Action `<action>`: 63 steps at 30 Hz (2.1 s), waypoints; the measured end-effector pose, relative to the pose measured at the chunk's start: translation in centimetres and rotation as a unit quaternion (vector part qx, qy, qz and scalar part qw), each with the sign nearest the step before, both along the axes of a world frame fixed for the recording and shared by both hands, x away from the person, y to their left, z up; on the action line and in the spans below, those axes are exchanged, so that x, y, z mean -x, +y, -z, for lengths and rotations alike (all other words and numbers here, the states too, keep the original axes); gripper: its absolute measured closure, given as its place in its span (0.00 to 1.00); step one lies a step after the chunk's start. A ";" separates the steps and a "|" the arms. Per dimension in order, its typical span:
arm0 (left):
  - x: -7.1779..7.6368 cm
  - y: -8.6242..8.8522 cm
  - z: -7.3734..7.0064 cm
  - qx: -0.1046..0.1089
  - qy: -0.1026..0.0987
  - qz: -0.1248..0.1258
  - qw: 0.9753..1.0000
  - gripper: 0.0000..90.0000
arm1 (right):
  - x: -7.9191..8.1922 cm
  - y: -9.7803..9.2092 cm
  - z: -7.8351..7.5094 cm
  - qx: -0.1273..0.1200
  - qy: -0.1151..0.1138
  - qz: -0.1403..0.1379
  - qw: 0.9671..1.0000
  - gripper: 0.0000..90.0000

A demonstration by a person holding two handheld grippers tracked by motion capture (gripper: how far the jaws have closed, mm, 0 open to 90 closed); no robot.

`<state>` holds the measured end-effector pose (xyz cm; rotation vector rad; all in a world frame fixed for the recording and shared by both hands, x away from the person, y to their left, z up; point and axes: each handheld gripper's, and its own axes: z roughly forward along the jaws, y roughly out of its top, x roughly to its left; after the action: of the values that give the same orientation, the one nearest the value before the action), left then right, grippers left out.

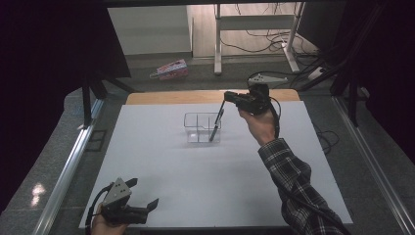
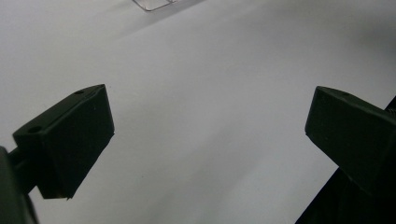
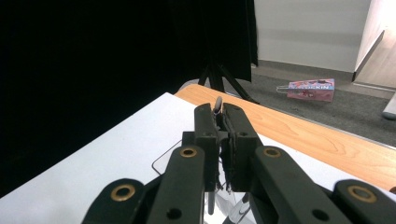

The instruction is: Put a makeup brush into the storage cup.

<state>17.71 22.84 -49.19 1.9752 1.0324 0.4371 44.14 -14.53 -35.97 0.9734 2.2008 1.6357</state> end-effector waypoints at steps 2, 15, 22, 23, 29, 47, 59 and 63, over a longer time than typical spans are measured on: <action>0.0 0.0 0.0 -0.002 0.000 0.001 1.000 0.02 | -0.1 0.3 0.1 0.002 -0.002 0.000 1.000 0.94; 0.1 0.0 0.0 -0.003 -0.002 0.004 1.000 0.02 | -1.0 1.1 1.1 0.006 -0.001 0.008 1.000 0.94; 0.1 -0.1 0.0 -0.005 -0.002 0.005 1.000 0.02 | -1.3 1.5 2.1 0.013 0.001 0.009 1.000 0.94; 0.1 -0.1 0.0 -0.005 -0.002 0.005 1.000 0.02 | -1.3 1.6 2.2 0.013 0.002 0.009 1.000 0.94; 0.1 -0.1 0.0 -0.005 -0.002 0.005 1.000 0.02 | -1.5 2.1 2.9 0.021 0.002 0.008 1.000 0.94; 0.1 -0.2 0.0 -0.009 -0.002 0.007 1.000 0.02 | -1.7 3.0 5.0 0.048 0.010 0.005 0.999 0.94; 0.1 -0.2 0.0 -0.013 -0.002 0.010 1.000 0.03 | -1.8 3.4 6.0 0.060 0.016 0.003 0.998 0.94; 0.1 -0.3 0.0 -0.014 -0.002 0.010 1.000 0.03 | -1.8 3.6 6.1 0.067 0.013 -0.001 0.998 0.86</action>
<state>17.57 22.59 -49.18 2.0066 1.0082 0.4465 45.96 -10.95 -42.03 0.9603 2.2947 1.4616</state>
